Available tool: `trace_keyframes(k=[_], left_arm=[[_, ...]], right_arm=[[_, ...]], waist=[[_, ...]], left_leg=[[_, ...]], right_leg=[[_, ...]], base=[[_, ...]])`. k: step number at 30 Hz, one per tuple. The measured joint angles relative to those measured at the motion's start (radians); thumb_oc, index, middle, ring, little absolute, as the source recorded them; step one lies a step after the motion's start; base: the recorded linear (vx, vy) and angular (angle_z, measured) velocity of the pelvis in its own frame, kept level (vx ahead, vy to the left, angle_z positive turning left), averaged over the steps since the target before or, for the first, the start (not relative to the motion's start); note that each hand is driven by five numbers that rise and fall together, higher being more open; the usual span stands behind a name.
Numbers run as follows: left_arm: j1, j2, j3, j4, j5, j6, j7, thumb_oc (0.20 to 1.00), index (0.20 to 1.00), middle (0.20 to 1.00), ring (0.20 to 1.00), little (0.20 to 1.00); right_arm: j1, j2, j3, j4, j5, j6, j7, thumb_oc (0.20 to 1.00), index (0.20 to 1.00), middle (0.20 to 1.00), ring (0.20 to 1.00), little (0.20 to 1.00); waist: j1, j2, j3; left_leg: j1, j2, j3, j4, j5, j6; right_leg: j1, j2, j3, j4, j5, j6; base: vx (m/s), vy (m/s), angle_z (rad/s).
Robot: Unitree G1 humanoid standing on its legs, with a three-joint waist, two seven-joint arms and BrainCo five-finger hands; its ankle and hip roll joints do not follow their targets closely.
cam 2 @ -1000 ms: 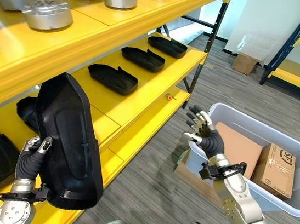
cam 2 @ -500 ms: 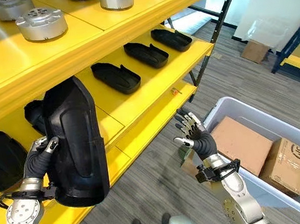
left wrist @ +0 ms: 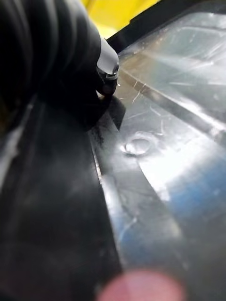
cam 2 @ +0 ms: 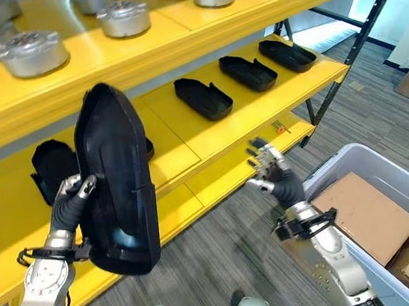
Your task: Move parts from the plastic box to the shelf.
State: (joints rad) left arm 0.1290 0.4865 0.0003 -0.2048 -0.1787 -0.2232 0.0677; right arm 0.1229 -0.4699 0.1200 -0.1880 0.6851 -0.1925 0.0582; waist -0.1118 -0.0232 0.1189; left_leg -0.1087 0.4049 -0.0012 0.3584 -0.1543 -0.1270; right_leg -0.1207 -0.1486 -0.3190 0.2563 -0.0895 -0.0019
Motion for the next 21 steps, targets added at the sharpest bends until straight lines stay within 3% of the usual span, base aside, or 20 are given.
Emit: trace_keyframes(k=[1, 2, 3, 4, 5, 6, 9, 10, 12, 14, 16, 21], left_arm=[[-0.025, 0.000, -0.009, -0.001, 0.001, 0.001, 0.000, 0.200, 0.200, 0.200, 0.200, 0.200], [-0.012, -0.030, -0.016, -0.015, 0.001, -0.004, -0.002, 0.200, 0.200, 0.200, 0.200, 0.200], [-0.025, -0.047, -0.020, -0.014, 0.002, -0.007, -0.010, 0.200, 0.200, 0.200, 0.200, 0.200], [-0.029, -0.032, -0.036, -0.021, 0.001, -0.011, -0.008, 0.200, 0.200, 0.200, 0.200, 0.200], [-0.001, 0.002, -0.036, -0.034, 0.001, -0.014, -0.008, 0.200, 0.200, 0.200, 0.200, 0.200], [0.026, 0.072, -0.024, -0.052, 0.000, -0.021, -0.008, 0.200, 0.200, 0.200, 0.200, 0.200], [0.026, 0.147, 0.011, -0.052, -0.001, -0.022, -0.001, 0.200, 0.200, 0.200, 0.200, 0.200], [0.025, 0.154, 0.030, -0.053, -0.008, -0.024, 0.006, 0.200, 0.200, 0.200, 0.200, 0.200], [0.019, 0.145, 0.047, -0.052, -0.008, -0.029, 0.020, 0.200, 0.200, 0.200, 0.200, 0.200], [0.020, 0.144, 0.051, -0.052, -0.008, -0.027, 0.021, 0.200, 0.200, 0.200, 0.200, 0.200], [0.017, 0.140, 0.052, -0.052, -0.007, -0.028, 0.023, 0.200, 0.200, 0.200, 0.200, 0.200], [0.031, 0.130, 0.065, -0.052, -0.006, -0.025, 0.024, 0.200, 0.200, 0.200, 0.200, 0.200]], right_arm=[[0.001, -0.004, -0.014, 0.002, 0.000, -0.004, -0.009, 1.000, 1.000, 1.000, 1.000, 1.000], [0.000, -0.038, -0.013, 0.007, -0.001, -0.011, -0.017, 1.000, 1.000, 1.000, 1.000, 1.000], [0.022, -0.020, -0.035, 0.023, 0.001, -0.017, -0.026, 1.000, 1.000, 1.000, 1.000, 1.000], [0.036, -0.002, -0.030, 0.043, 0.003, -0.012, -0.044, 1.000, 1.000, 1.000, 1.000, 1.000], [0.039, 0.007, 0.027, 0.056, 0.002, -0.004, -0.043, 1.000, 1.000, 1.000, 1.000, 1.000], [0.039, 0.074, 0.055, 0.050, -0.001, -0.004, -0.035, 1.000, 1.000, 1.000, 1.000, 1.000], [0.030, 0.117, 0.041, 0.048, -0.002, -0.014, -0.036, 1.000, 1.000, 1.000, 1.000, 1.000], [0.029, 0.117, 0.038, 0.048, -0.002, -0.015, -0.037, 1.000, 1.000, 1.000, 1.000, 1.000], [0.026, 0.118, 0.024, 0.051, -0.002, -0.016, -0.046, 1.000, 1.000, 1.000, 1.000, 1.000], [0.029, 0.118, 0.025, 0.051, -0.002, -0.014, -0.047, 1.000, 1.000, 1.000, 1.000, 1.000], [0.030, 0.118, 0.027, 0.051, -0.002, -0.011, -0.047, 1.000, 1.000, 1.000, 1.000, 1.000], [0.034, 0.119, 0.052, 0.051, -0.002, -0.007, -0.040, 1.000, 1.000, 1.000, 1.000, 1.000]], waist=[[-0.026, 0.012, 0.002], [-0.009, 0.066, -0.008], [-0.009, 0.065, -0.002], [-0.008, 0.050, -0.008], [0.016, 0.021, -0.021], [0.054, -0.035, -0.046], [0.081, -0.080, -0.069], [0.095, -0.090, -0.074], [0.106, -0.090, -0.073], [0.103, -0.082, -0.063], [0.100, -0.086, -0.061], [0.099, -0.130, -0.073]], left_leg=[[0.024, 0.044, 0.010, -0.085, 0.041, -0.023], [0.077, 0.051, 0.048, -0.166, 0.136, 0.037], [0.079, 0.042, 0.070, -0.182, 0.078, -0.039], [0.094, -0.002, 0.067, -0.204, 0.071, -0.128], [0.093, -0.060, 0.067, -0.202, 0.073, -0.109], [0.061, -0.102, 0.036, -0.159, 0.038, -0.091], [0.015, -0.150, -0.042, -0.098, 0.010, -0.061], [-0.001, -0.159, -0.051, -0.082, 0.004, -0.058], [-0.053, -0.165, -0.072, -0.022, -0.008, -0.058], [-0.075, -0.177, -0.068, 0.009, -0.022, -0.054], [-0.090, -0.187, -0.065, 0.030, -0.028, -0.047], [-0.107, -0.200, -0.060, 0.044, -0.030, -0.040]], right_leg=[[-0.025, -0.022, -0.017, 0.052, -0.031, 0.015], [-0.054, -0.078, -0.013, 0.107, -0.017, 0.101], [-0.041, -0.112, -0.017, 0.130, -0.011, 0.121], [-0.024, -0.154, -0.035, 0.145, -0.012, 0.121], [-0.025, -0.183, 0.004, 0.128, 0.006, 0.087], [0.051, -0.189, 0.026, 0.009, 0.035, 0.073], [0.155, -0.207, -0.016, -0.088, 0.080, 0.033], [0.163, -0.209, -0.016, -0.114, 0.077, 0.033], [0.164, -0.207, -0.027, -0.150, 0.108, 0.077], [0.164, -0.217, -0.022, -0.165, 0.123, 0.091], [0.164, -0.223, -0.020, -0.186, 0.126, 0.091], [0.161, -0.233, -0.020, -0.214, 0.141, 0.093]], base=[[0.02, 0.375, 0.77], [0.03, 0.372, 0.90], [0.06, 0.508, 0.95], [0.03, 0.207, 0.98], [0.07, 0.364, 0.91], [0.06, 0.296, 0.65], [0.04, 0.209, 0.79], [0.04, 0.178, 0.56], [0.05, 0.263, 0.15], [0.03, 0.181, -0.03], [0.02, 0.098, -0.04], [0.02, 0.054, -0.01]])
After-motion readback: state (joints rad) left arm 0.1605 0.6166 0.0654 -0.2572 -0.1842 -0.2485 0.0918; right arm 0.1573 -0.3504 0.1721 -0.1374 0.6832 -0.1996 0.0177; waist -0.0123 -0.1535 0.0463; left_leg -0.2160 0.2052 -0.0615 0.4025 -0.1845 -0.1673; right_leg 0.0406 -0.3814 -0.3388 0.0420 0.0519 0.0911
